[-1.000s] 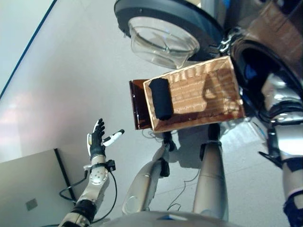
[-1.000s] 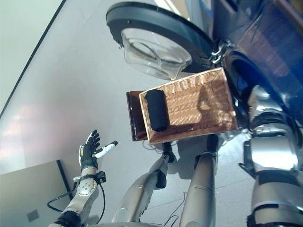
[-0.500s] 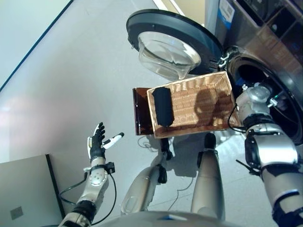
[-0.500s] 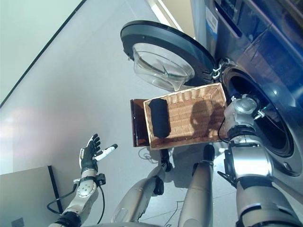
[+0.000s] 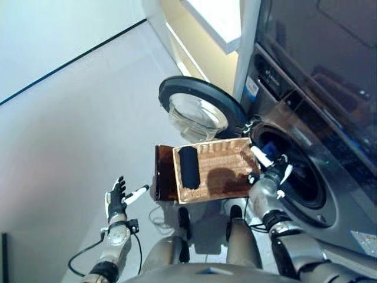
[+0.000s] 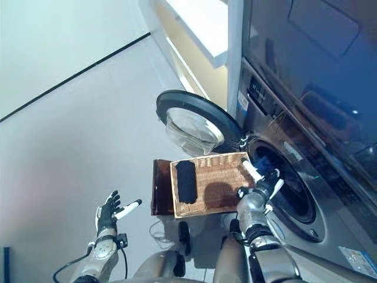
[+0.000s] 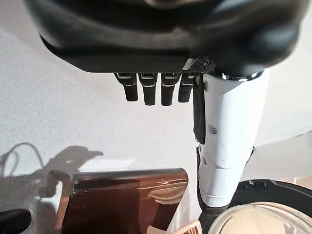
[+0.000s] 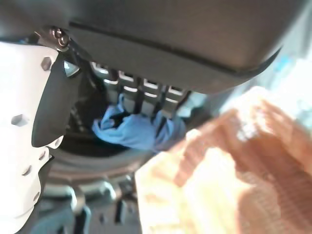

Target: Pick up the clothes and place them into the washing machine

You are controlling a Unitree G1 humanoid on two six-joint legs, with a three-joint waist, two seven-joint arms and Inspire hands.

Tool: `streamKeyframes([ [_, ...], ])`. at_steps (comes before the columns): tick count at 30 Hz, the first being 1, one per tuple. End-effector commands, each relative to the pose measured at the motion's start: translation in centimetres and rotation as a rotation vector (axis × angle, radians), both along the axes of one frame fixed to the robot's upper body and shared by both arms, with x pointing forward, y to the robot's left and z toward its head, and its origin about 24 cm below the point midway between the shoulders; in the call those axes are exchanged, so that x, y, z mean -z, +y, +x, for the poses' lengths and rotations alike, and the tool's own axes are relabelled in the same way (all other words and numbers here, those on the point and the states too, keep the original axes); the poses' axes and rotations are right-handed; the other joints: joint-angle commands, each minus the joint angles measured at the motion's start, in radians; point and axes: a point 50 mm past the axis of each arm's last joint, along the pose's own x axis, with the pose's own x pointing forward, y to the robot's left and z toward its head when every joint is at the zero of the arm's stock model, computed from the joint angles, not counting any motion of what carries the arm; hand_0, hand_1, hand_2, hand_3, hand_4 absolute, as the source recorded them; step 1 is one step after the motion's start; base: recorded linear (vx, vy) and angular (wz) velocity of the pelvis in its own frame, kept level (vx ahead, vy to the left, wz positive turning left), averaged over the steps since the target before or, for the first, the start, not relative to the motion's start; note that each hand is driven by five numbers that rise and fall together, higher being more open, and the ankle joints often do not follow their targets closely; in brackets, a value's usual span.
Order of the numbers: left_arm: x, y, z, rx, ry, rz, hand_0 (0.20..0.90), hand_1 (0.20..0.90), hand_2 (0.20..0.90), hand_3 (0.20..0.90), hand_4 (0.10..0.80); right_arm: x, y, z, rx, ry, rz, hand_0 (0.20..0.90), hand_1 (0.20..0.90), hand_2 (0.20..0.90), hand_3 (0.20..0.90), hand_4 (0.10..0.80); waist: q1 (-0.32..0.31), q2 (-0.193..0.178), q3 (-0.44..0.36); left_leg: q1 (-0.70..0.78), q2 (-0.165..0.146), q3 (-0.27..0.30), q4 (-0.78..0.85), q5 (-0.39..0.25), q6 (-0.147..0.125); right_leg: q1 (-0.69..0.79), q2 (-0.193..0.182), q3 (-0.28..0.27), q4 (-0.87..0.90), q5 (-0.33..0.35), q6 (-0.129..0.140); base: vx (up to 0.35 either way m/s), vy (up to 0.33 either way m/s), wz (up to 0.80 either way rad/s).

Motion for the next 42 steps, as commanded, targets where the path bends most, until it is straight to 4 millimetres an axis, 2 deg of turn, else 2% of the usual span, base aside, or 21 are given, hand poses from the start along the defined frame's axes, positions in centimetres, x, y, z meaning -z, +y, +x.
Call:
streamKeyframes([
  [1, -0.5, 3.2, -0.1, -0.067, -0.011, 0.087, 0.9, 0.9, 0.9, 0.9, 0.8, -1.9, 1.2, 1.3, -0.088, -0.136, -0.008, 0.9, 0.9, 0.9, 0.9, 0.8, 0.003, -0.056, -0.048, 0.018, -0.027, -0.002, 0.044, -0.101, -0.051, 0.16, -0.047, 0.009, -0.285, 0.143, 0.07, 0.072, -0.009, 0.02],
  [4, 0.1, 3.6, -0.9, -0.085, 0.034, 0.09, 0.9, 0.9, 0.9, 0.9, 0.8, 0.2, 0.8, -1.0, -0.117, -0.064, -0.003, 0.9, 0.9, 0.9, 0.9, 0.8, -0.009, -0.085, -0.082, 0.063, -0.023, 0.001, 0.039, -0.109, -0.05, 0.208, -0.046, 0.001, -0.306, 0.148, 0.072, 0.075, -0.007, -0.03],
  [6, 1.2, 4.0, -2.3, -0.08, 0.13, 0.107, 0.9, 0.9, 0.9, 0.9, 0.8, 2.7, 0.5, -3.9, -0.148, 0.047, 0.009, 0.9, 0.9, 0.9, 0.9, 0.8, -0.022, -0.117, -0.116, 0.102, -0.019, 0.006, 0.034, -0.117, -0.05, 0.25, -0.043, -0.002, -0.331, 0.158, 0.076, 0.057, -0.017, -0.01],
  [7, 1.2, 4.0, -2.3, -0.08, 0.13, 0.107, 0.9, 0.9, 0.9, 0.9, 0.8, 2.7, 0.6, -3.9, -0.148, 0.047, 0.009, 0.9, 0.9, 0.9, 0.9, 0.8, -0.022, -0.117, -0.116, 0.104, -0.019, 0.006, 0.033, -0.117, -0.05, 0.251, -0.043, -0.002, -0.332, 0.159, 0.076, 0.047, -0.008, -0.05],
  [13, 3.0, 3.2, -5.0, -0.012, 0.278, 0.104, 0.9, 0.9, 0.9, 0.9, 0.8, 7.5, 0.2, -10.9, -0.197, 0.337, 0.007, 0.9, 0.9, 0.9, 0.9, 0.8, -0.038, -0.154, -0.197, 0.193, -0.016, 0.025, -0.055, -0.1, -0.059, 0.326, -0.043, -0.016, -0.406, 0.19, 0.094, 0.07, 0.004, -0.07],
  [15, 3.4, 3.3, -5.6, -0.001, 0.315, 0.107, 0.9, 0.9, 0.9, 0.9, 0.8, 8.5, 0.1, -12.8, -0.28, 0.455, -0.041, 0.9, 0.9, 0.9, 0.9, 0.8, -0.037, -0.165, -0.198, 0.216, -0.011, 0.029, -0.049, -0.105, -0.052, 0.351, -0.04, -0.02, -0.394, 0.18, 0.092, 0.065, -0.008, 0.01],
  [19, 3.4, 3.3, -5.7, 0.041, 0.326, 0.113, 0.9, 0.9, 0.9, 0.9, 0.8, 9.8, -0.4, -15.5, -0.349, 0.597, -0.064, 0.9, 0.9, 0.9, 0.9, 0.8, -0.033, -0.183, -0.212, 0.246, -0.024, 0.019, -0.037, -0.129, -0.04, 0.394, -0.053, -0.027, -0.39, 0.171, 0.095, 0.063, 0.036, 0.0],
  [23, 3.2, 3.7, -5.4, 0.064, 0.319, 0.119, 0.9, 0.9, 0.9, 0.9, 0.8, 10.2, -0.5, -16.1, -0.387, 0.656, -0.07, 0.9, 0.9, 0.9, 0.9, 0.8, -0.027, -0.193, -0.221, 0.254, -0.041, 0.009, -0.024, -0.146, -0.024, 0.395, -0.074, -0.028, -0.355, 0.164, 0.104, 0.045, 0.086, 0.01],
  [26, 2.9, 4.0, -5.0, 0.072, 0.301, 0.131, 0.9, 0.9, 0.9, 0.9, 0.8, 9.9, -0.1, -15.2, -0.391, 0.625, -0.069, 0.9, 0.9, 0.9, 0.9, 0.8, -0.024, -0.195, -0.211, 0.262, -0.06, -0.003, -0.021, -0.154, -0.003, 0.377, -0.087, -0.025, -0.276, 0.155, 0.108, 0.013, 0.157, 0.06],
  [27, 2.6, 4.1, -4.5, 0.082, 0.287, 0.144, 0.9, 0.9, 0.9, 0.9, 0.8, 9.8, 0.2, -14.6, -0.391, 0.604, -0.06, 0.9, 0.9, 0.9, 0.9, 0.8, -0.023, -0.191, -0.196, 0.271, -0.072, -0.008, -0.026, -0.156, 0.013, 0.338, -0.098, -0.009, -0.185, 0.173, 0.105, -0.011, 0.153, 0.05],
  [29, 2.6, 4.2, -4.4, 0.091, 0.286, 0.151, 0.9, 0.9, 0.9, 0.9, 0.8, 9.8, 0.4, -14.3, -0.39, 0.591, -0.048, 0.9, 0.9, 0.9, 0.9, 0.8, -0.022, -0.191, -0.189, 0.275, -0.078, -0.011, -0.03, -0.155, 0.021, 0.312, -0.102, 0.005, -0.128, 0.189, 0.1, -0.02, 0.12, 0.08],
  [30, 2.4, 4.2, -4.1, 0.103, 0.278, 0.159, 0.9, 0.9, 0.9, 0.9, 0.8, 9.6, 0.9, -13.6, -0.404, 0.563, -0.042, 0.9, 0.9, 0.9, 0.9, 0.8, -0.026, -0.191, -0.176, 0.281, -0.081, -0.013, -0.034, -0.151, 0.028, 0.289, -0.092, 0.012, -0.087, 0.217, 0.092, -0.052, 0.117, 0.11],
  [32, 2.0, 4.4, -3.3, 0.114, 0.258, 0.17, 0.9, 0.9, 0.9, 0.9, 0.8, 9.3, 1.7, -12.6, -0.412, 0.519, -0.027, 0.9, 0.9, 0.9, 0.9, 0.8, -0.027, -0.183, -0.16, 0.282, -0.072, -0.017, -0.035, -0.144, 0.033, 0.253, -0.041, 0.002, -0.014, 0.171, 0.074, -0.049, 0.099, 0.02],
  [34, 1.6, 4.3, -2.6, 0.146, 0.232, 0.185, 0.9, 0.9, 0.9, 0.9, 0.8, 9.2, 2.5, -12.0, -0.427, 0.482, -0.001, 0.9, 0.9, 0.9, 0.9, 0.8, -0.039, -0.186, -0.161, 0.266, -0.081, -0.037, -0.031, -0.129, 0.035, 0.242, 0.081, 0.027, -0.037, 0.103, 0.04, -0.014, 0.072, -0.03],
  [36, 1.5, 4.4, -2.3, 0.166, 0.233, 0.196, 0.9, 0.9, 0.9, 0.9, 0.8, 9.2, 3.1, -12.1, -0.45, 0.468, 0.016, 0.9, 0.9, 0.9, 0.9, 0.8, -0.055, -0.205, -0.178, 0.25, -0.108, -0.054, -0.027, -0.124, 0.035, 0.274, 0.15, 0.063, -0.151, 0.078, 0.01, 0.01, 0.01, 0.31],
  [37, 1.4, 4.3, -2.0, 0.177, 0.229, 0.206, 0.9, 0.9, 0.9, 0.9, 0.8, 9.2, 3.4, -12.1, -0.457, 0.462, 0.014, 0.9, 0.9, 0.9, 0.9, 0.8, -0.057, -0.215, -0.185, 0.243, -0.117, -0.057, -0.025, -0.124, 0.033, 0.3, 0.159, 0.076, -0.222, 0.08, -0.01, 0.02, -0.028, 0.71],
  [39, 1.8, 3.9, -2.3, 0.173, 0.248, 0.198, 0.9, 0.9, 0.9, 0.9, 0.8, 9.3, 3.7, -12.3, -0.48, 0.472, 0.015, 0.9, 0.9, 0.9, 0.9, 0.8, -0.053, -0.218, -0.203, 0.243, -0.12, -0.056, -0.022, -0.127, 0.027, 0.328, 0.163, 0.098, -0.275, 0.1, -0.003, 0.039, -0.055, 0.55],
  [42, 2.1, 2.8, -2.5, 0.201, 0.25, 0.173, 0.9, 0.9, 0.9, 0.9, 0.8, 9.1, 3.6, -11.9, -0.509, 0.465, -0.009, 0.9, 0.9, 0.9, 0.9, 0.8, -0.043, -0.219, -0.217, 0.227, -0.114, -0.035, 0.048, -0.157, 0.02, 0.357, 0.155, 0.095, -0.327, 0.121, 0.005, 0.038, -0.074, 0.01],
])
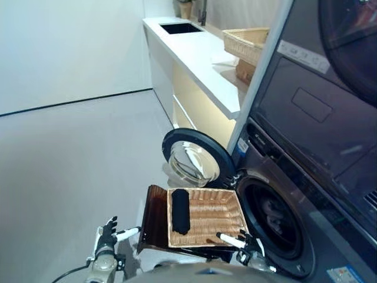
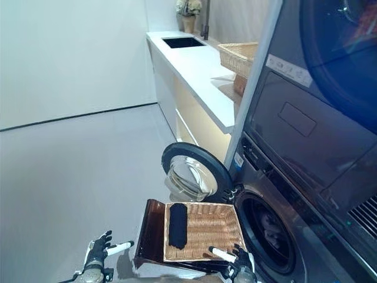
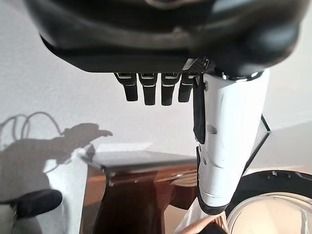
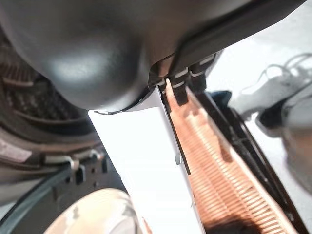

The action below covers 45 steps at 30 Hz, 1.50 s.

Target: Pick up the clothes and place them into the washing machine

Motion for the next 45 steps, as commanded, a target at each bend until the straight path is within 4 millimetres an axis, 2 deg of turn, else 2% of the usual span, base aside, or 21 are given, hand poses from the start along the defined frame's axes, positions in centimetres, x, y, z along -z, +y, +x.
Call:
streamKeyframes([
  [1, -2.0, -0.4, 4.7, 0.109, -0.174, 0.026, 0.9, 0.9, 0.9, 0.9, 0.8, -2.0, 0.1, 4.5, -0.052, -0.198, -0.02, 0.9, 0.9, 0.9, 0.9, 0.8, 0.004, -0.047, -0.044, -0.05, -0.109, 0.068, 0.181, -0.134, -0.014, 0.044, -0.011, -0.008, -0.213, 0.173, 0.055, -0.076, -0.085, -0.01],
  [3, -2.3, -1.0, 5.2, 0.133, -0.198, 0.009, 0.9, 0.9, 0.9, 0.9, 0.8, -2.2, -0.2, 4.8, -0.055, -0.211, -0.029, 0.9, 0.9, 0.9, 0.9, 0.8, 0.006, -0.058, -0.014, -0.12, -0.099, 0.076, 0.318, -0.12, -0.037, 0.061, -0.021, -0.014, -0.229, 0.185, 0.037, -0.117, -0.082, 0.08],
  [4, -2.3, -1.3, 5.3, 0.15, -0.205, 0.003, 0.9, 0.9, 0.9, 0.9, 0.8, -2.2, -0.3, 4.9, -0.079, -0.204, -0.044, 0.9, 0.9, 0.9, 0.9, 0.8, 0.018, -0.066, 0.0, -0.161, -0.109, 0.038, 0.42, -0.102, -0.047, 0.064, -0.022, -0.005, -0.237, 0.196, 0.024, -0.075, -0.063, 0.12],
  [6, -1.9, -1.5, 4.7, 0.148, -0.183, -0.007, 0.9, 0.9, 0.9, 0.9, 0.8, -2.2, -0.6, 5.2, -0.109, -0.189, -0.075, 0.9, 0.9, 0.9, 0.9, 0.8, 0.039, -0.072, 0.007, -0.192, -0.117, -0.029, 0.498, -0.103, -0.036, 0.082, -0.027, 0.01, -0.264, 0.208, 0.02, -0.009, -0.022, -0.11],
  [7, -1.9, -1.5, 4.7, 0.148, -0.183, -0.007, 0.9, 0.9, 0.9, 0.9, 0.8, -2.2, -0.6, 5.2, -0.109, -0.189, -0.075, 0.9, 0.9, 0.9, 0.9, 0.8, 0.039, -0.072, 0.008, -0.192, -0.117, -0.029, 0.498, -0.103, -0.036, 0.083, -0.027, 0.01, -0.264, 0.208, 0.02, 0.061, 0.029, -0.32],
  [8, -1.5, -1.5, 4.0, 0.114, -0.162, -0.014, 0.9, 0.9, 0.9, 0.9, 0.8, -2.4, -0.7, 5.7, -0.123, -0.187, -0.095, 0.9, 0.9, 0.9, 0.9, 0.8, 0.041, -0.077, -0.001, -0.196, -0.053, -0.025, 0.437, -0.118, -0.023, 0.098, -0.045, 0.019, -0.287, 0.211, 0.037, 0.077, 0.071, -0.31],
  [10, -1.3, -1.4, 3.7, 0.102, -0.141, -0.012, 0.9, 0.9, 0.9, 0.9, 0.8, -2.5, -0.7, 6.3, -0.146, -0.186, -0.115, 0.9, 0.9, 0.9, 0.9, 0.8, 0.035, -0.068, -0.018, -0.158, 0.06, 0.021, 0.249, -0.074, -0.049, 0.104, -0.062, 0.007, -0.31, 0.198, 0.059, 0.09, 0.095, -0.24],
  [11, -1.3, -1.4, 3.7, 0.102, -0.141, -0.012, 0.9, 0.9, 0.9, 0.9, 0.8, -2.6, -0.7, 6.3, -0.146, -0.186, -0.115, 0.9, 0.9, 0.9, 0.9, 0.8, 0.035, -0.068, -0.017, -0.156, 0.06, 0.022, 0.247, -0.073, -0.049, 0.105, -0.063, 0.008, -0.31, 0.198, 0.059, 0.083, 0.143, -0.19],
  [12, -1.4, -1.7, 4.1, 0.125, -0.141, -0.008, 0.9, 0.9, 0.9, 0.9, 0.8, -2.8, -1.1, 6.8, -0.148, -0.199, -0.132, 0.9, 0.9, 0.9, 0.9, 0.8, 0.035, -0.041, -0.019, -0.161, 0.12, 0.031, 0.119, 0.013, -0.085, 0.112, -0.059, -0.004, -0.332, 0.182, 0.068, 0.096, 0.156, -0.08],
  [13, -1.3, -1.9, 4.2, 0.146, -0.139, -0.008, 0.9, 0.9, 0.9, 0.9, 0.8, -3.0, -1.4, 7.0, -0.15, -0.198, -0.148, 0.9, 0.9, 0.9, 0.9, 0.8, 0.035, -0.025, -0.022, -0.139, 0.128, 0.033, 0.055, 0.038, -0.1, 0.125, -0.059, -0.014, -0.346, 0.174, 0.072, 0.133, 0.2, 0.08],
  [17, -1.8, -2.4, 5.2, 0.224, -0.159, 0.0, 0.9, 0.9, 0.9, 0.9, 0.8, -3.3, -1.6, 7.9, -0.154, -0.202, -0.171, 0.9, 0.9, 0.9, 0.9, 0.8, 0.029, 0.005, -0.021, -0.1, 0.101, 0.039, -0.004, 0.029, -0.112, 0.119, -0.089, -0.03, -0.351, 0.178, 0.091, 0.107, 0.152, 0.29],
  [19, -1.9, -2.4, 5.4, 0.234, -0.167, 0.003, 0.9, 0.9, 0.9, 0.9, 0.8, -3.5, -1.5, 8.3, -0.157, -0.208, -0.176, 0.9, 0.9, 0.9, 0.9, 0.8, 0.033, 0.004, -0.011, -0.097, 0.09, 0.037, 0.007, 0.022, -0.104, 0.119, -0.101, -0.022, -0.35, 0.183, 0.098, 0.107, 0.137, -0.04],
  [20, -2.1, -2.2, 5.7, 0.241, -0.174, 0.014, 0.9, 0.9, 0.9, 0.9, 0.8, -3.7, -1.4, 8.9, -0.168, -0.209, -0.185, 0.9, 0.9, 0.9, 0.9, 0.8, 0.045, -0.001, -0.001, -0.111, 0.064, 0.052, 0.037, 0.004, -0.091, 0.111, -0.133, -0.014, -0.333, 0.184, 0.113, 0.118, 0.167, 0.02],
  [23, -2.5, -1.5, 6.1, 0.238, -0.186, 0.033, 0.9, 0.9, 0.9, 0.9, 0.8, -4.4, -0.6, 10.3, -0.21, -0.238, -0.192, 0.9, 0.9, 0.9, 0.9, 0.8, 0.062, -0.008, 0.016, -0.117, 0.045, 0.079, 0.038, -0.014, -0.067, 0.061, -0.147, 0.001, -0.258, 0.179, 0.122, 0.067, 0.158, -0.06],
  [27, -4.3, -0.4, 8.3, 0.19, -0.298, 0.063, 0.9, 0.9, 0.9, 0.9, 0.8, -6.7, 1.9, 14.3, -0.308, -0.341, -0.211, 0.9, 0.9, 0.9, 0.9, 0.8, 0.115, -0.021, 0.07, -0.17, 0.053, 0.13, 0.036, -0.004, -0.069, -0.037, -0.176, -0.175, -0.231, 0.216, 0.121, -0.135, 0.048, -0.65],
  [29, -4.5, -0.6, 8.6, 0.174, -0.318, 0.054, 0.9, 0.9, 0.9, 0.9, 0.8, -6.9, 2.1, 14.6, -0.317, -0.349, -0.219, 0.9, 0.9, 0.9, 0.9, 0.8, 0.113, -0.031, 0.063, -0.169, 0.043, 0.125, 0.031, -0.008, -0.068, -0.024, -0.176, -0.162, -0.254, 0.222, 0.118, 0.135, 0.046, -0.45],
  [34, -8.3, -2.2, 12.3, 0.194, -0.569, 0.008, 0.9, 0.9, 0.9, 0.9, 0.8, -10.0, 3.2, 18.2, -0.33, -0.478, -0.269, 0.9, 0.9, 0.9, 0.9, 0.8, 0.13, -0.037, 0.167, -0.297, 0.041, 0.105, 0.133, -0.02, -0.062, -0.121, -0.198, -0.181, -0.218, 0.239, 0.113, -0.144, -0.002, 0.15],
  [36, -8.8, -2.3, 12.9, 0.193, -0.598, 0.004, 0.9, 0.9, 0.9, 0.9, 0.8, -10.6, 3.3, 18.9, -0.324, -0.5, -0.277, 0.9, 0.9, 0.9, 0.9, 0.8, 0.131, -0.036, 0.185, -0.337, 0.042, 0.096, 0.164, -0.022, -0.062, -0.149, -0.199, -0.187, -0.204, 0.238, 0.11, -0.136, -0.013, 0.2],
  [37, -10.4, -2.8, 13.9, 0.201, -0.685, -0.01, 0.9, 0.9, 0.9, 0.9, 0.8, -12.0, 3.4, 20.1, -0.316, -0.555, -0.297, 0.9, 0.9, 0.9, 0.9, 0.8, 0.135, -0.037, 0.213, -0.398, 0.039, 0.086, 0.209, -0.031, -0.062, -0.19, -0.2, -0.195, -0.188, 0.238, 0.105, -0.049, -0.015, 0.18],
  [42, -14.4, -3.2, 15.3, 0.227, -0.889, -0.018, 0.9, 0.9, 0.9, 0.9, 0.8, -15.6, 3.0, 23.0, -0.265, -0.668, -0.345, 0.9, 0.9, 0.9, 0.9, 0.8, 0.157, -0.037, 0.251, -0.516, 0.045, 0.061, 0.257, -0.036, -0.063, -0.283, -0.202, -0.21, -0.151, 0.228, 0.103, -0.041, 0.009, 0.14],
  [45, -15.3, -3.5, 16.0, 0.236, -0.929, 0.0, 0.9, 0.9, 0.9, 0.9, 0.8, -17.3, 3.4, 24.3, -0.243, -0.72, -0.354, 0.9, 0.9, 0.9, 0.9, 0.8, 0.166, -0.044, 0.264, -0.569, 0.044, 0.046, 0.276, -0.04, -0.064, -0.324, -0.205, -0.219, -0.132, 0.222, 0.103, 0.0, 0.015, 0.11],
])
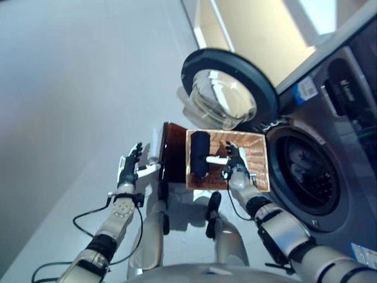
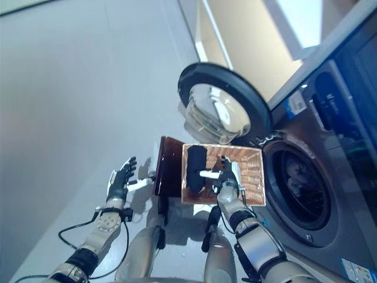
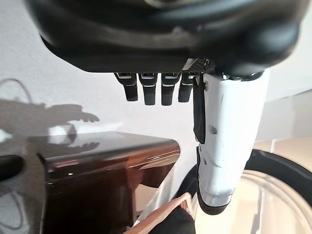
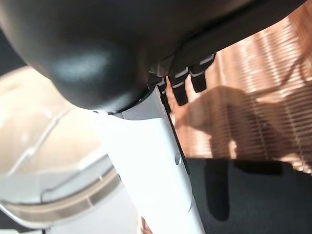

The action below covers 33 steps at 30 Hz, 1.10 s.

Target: Pick up the clothes and place them into the washing machine

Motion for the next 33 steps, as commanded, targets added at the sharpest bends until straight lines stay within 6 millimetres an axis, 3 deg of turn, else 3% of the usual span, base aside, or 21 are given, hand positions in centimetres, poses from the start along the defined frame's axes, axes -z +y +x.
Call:
streamKeyframes([
  [1, -3.7, 1.0, 1.2, -0.02, -0.207, 0.026, 0.9, 0.9, 0.9, 0.9, 0.8, -3.5, -0.2, 2.2, 0.043, -0.17, -0.004, 0.9, 0.9, 0.9, 0.9, 0.8, 0.023, -0.041, -0.025, -0.07, 0.006, -0.023, 0.113, -0.077, -0.061, 0.029, -0.037, 0.012, -0.062, 0.046, 0.048, 0.017, 0.016, 0.15],
  [8, -5.5, 0.7, 2.0, -0.011, -0.284, 0.058, 0.9, 0.9, 0.9, 0.9, 0.8, -5.2, 0.2, 3.3, 0.051, -0.217, -0.021, 0.9, 0.9, 0.9, 0.9, 0.8, 0.044, -0.048, 0.003, -0.154, 0.0, -0.051, 0.14, -0.078, -0.061, -0.033, -0.035, -0.008, -0.029, 0.033, 0.043, -0.022, 0.007, 0.17],
  [18, -7.4, -0.3, 3.0, 0.007, -0.371, 0.062, 0.9, 0.9, 0.9, 0.9, 0.8, -5.6, 0.2, 3.6, 0.083, -0.222, -0.024, 0.9, 0.9, 0.9, 0.9, 0.8, 0.062, -0.068, 0.032, -0.201, -0.001, -0.081, 0.133, -0.064, -0.066, -0.058, -0.024, -0.038, -0.036, 0.037, 0.044, -0.012, -0.001, 0.07],
  [23, -7.8, -0.5, 3.2, 0.007, -0.387, 0.065, 0.9, 0.9, 0.9, 0.9, 0.8, -7.1, -0.5, 4.5, 0.126, -0.26, -0.032, 0.9, 0.9, 0.9, 0.9, 0.8, 0.06, -0.058, 0.048, -0.21, -0.003, -0.086, 0.121, -0.057, -0.067, -0.069, -0.022, -0.038, -0.04, 0.041, 0.043, -0.015, 0.017, 0.03],
  [33, -7.3, -0.6, 3.3, -0.01, -0.367, 0.049, 0.9, 0.9, 0.9, 0.9, 0.8, -5.8, -0.6, 3.7, 0.137, -0.223, -0.027, 0.9, 0.9, 0.9, 0.9, 0.8, 0.052, -0.017, 0.057, -0.189, -0.011, -0.062, 0.12, -0.06, -0.064, -0.062, -0.032, -0.02, -0.032, 0.039, 0.041, 0.0, 0.006, -0.01],
])
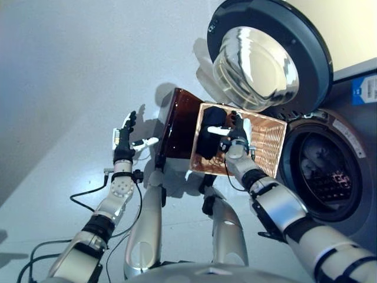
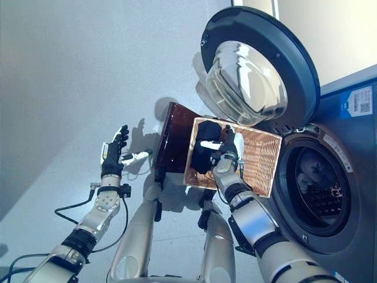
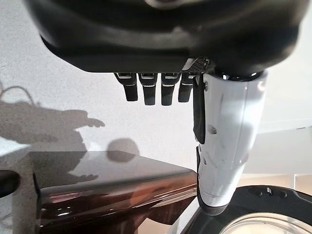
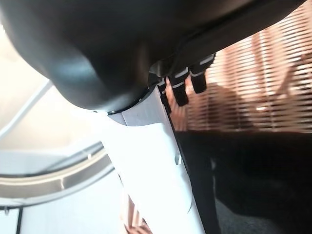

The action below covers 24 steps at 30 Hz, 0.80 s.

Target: Pick up the clothes and place them into the washing machine

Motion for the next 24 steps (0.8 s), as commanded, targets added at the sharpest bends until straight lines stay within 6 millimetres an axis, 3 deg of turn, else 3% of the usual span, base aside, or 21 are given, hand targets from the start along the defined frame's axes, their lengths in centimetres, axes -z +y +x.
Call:
streamKeyframes([
  [1, -2.1, -0.5, -0.2, 0.022, -0.147, -0.018, 0.9, 0.9, 0.9, 0.9, 0.8, -0.5, -1.2, 0.0, 0.045, -0.062, -0.009, 0.9, 0.9, 0.9, 0.9, 0.8, 0.004, 0.043, -0.037, -0.022, -0.013, 0.02, 0.074, -0.072, -0.058, 0.058, -0.032, 0.043, -0.088, 0.075, 0.046, 0.002, 0.02, -0.09],
  [5, -0.4, 0.0, -0.8, -0.009, -0.077, -0.039, 0.9, 0.9, 0.9, 0.9, 0.8, 1.1, -0.4, -1.0, 0.012, -0.028, -0.011, 0.9, 0.9, 0.9, 0.9, 0.8, -0.01, 0.055, -0.057, 0.042, -0.012, 0.051, 0.063, -0.082, -0.053, 0.099, -0.034, 0.073, -0.116, 0.087, 0.049, 0.04, 0.02, -0.15],
  [8, 2.1, 0.3, -1.6, -0.041, 0.031, -0.043, 0.9, 0.9, 0.9, 0.9, 0.8, 3.1, -0.3, -2.5, -0.014, 0.028, -0.036, 0.9, 0.9, 0.9, 0.9, 0.8, -0.028, 0.068, -0.091, 0.122, -0.015, 0.079, 0.021, -0.079, -0.054, 0.158, -0.038, 0.095, -0.158, 0.101, 0.057, 0.094, 0.012, -0.32],
  [11, 5.4, 0.7, -3.4, -0.071, 0.187, -0.049, 0.9, 0.9, 0.9, 0.9, 0.8, 5.4, -1.6, -4.4, -0.014, 0.101, -0.068, 0.9, 0.9, 0.9, 0.9, 0.8, -0.05, 0.099, -0.129, 0.208, -0.024, 0.105, -0.025, -0.075, -0.055, 0.225, -0.048, 0.118, -0.204, 0.117, 0.068, 0.101, 0.023, -0.23],
  [16, 11.3, 1.2, -8.3, -0.136, 0.491, -0.052, 0.9, 0.9, 0.9, 0.9, 0.8, 7.8, -2.4, -7.0, -0.05, 0.17, -0.101, 0.9, 0.9, 0.9, 0.9, 0.8, -0.109, 0.169, -0.192, 0.332, -0.031, 0.164, -0.087, -0.071, -0.06, 0.301, -0.065, 0.171, -0.273, 0.138, 0.079, 0.063, 0.034, -0.22],
  [17, 11.3, 1.2, -8.3, -0.136, 0.491, -0.052, 0.9, 0.9, 0.9, 0.9, 0.8, 7.8, -2.4, -7.0, -0.05, 0.17, -0.101, 0.9, 0.9, 0.9, 0.9, 0.8, -0.109, 0.168, -0.194, 0.329, -0.031, 0.165, -0.088, -0.069, -0.06, 0.297, -0.065, 0.172, -0.273, 0.14, 0.079, 0.046, 0.011, -0.41],
  [19, 13.5, 1.8, -11.1, -0.22, 0.612, -0.095, 0.9, 0.9, 0.9, 0.9, 0.8, 8.7, -2.8, -8.6, -0.083, 0.179, -0.104, 0.9, 0.9, 0.9, 0.9, 0.8, -0.151, 0.199, -0.217, 0.377, -0.023, 0.221, -0.11, -0.068, -0.066, 0.3, -0.058, 0.231, -0.3, 0.152, 0.079, 0.063, -0.014, -0.62],
  [24, 15.2, 2.2, -13.8, -0.31, 0.723, -0.143, 0.9, 0.9, 0.9, 0.9, 0.8, 10.7, -4.5, -11.6, -0.138, 0.272, -0.186, 0.9, 0.9, 0.9, 0.9, 0.8, -0.198, 0.221, -0.25, 0.424, -0.003, 0.283, -0.125, -0.069, -0.076, 0.307, -0.031, 0.3, -0.327, 0.157, 0.084, 0.033, -0.087, -0.72],
])
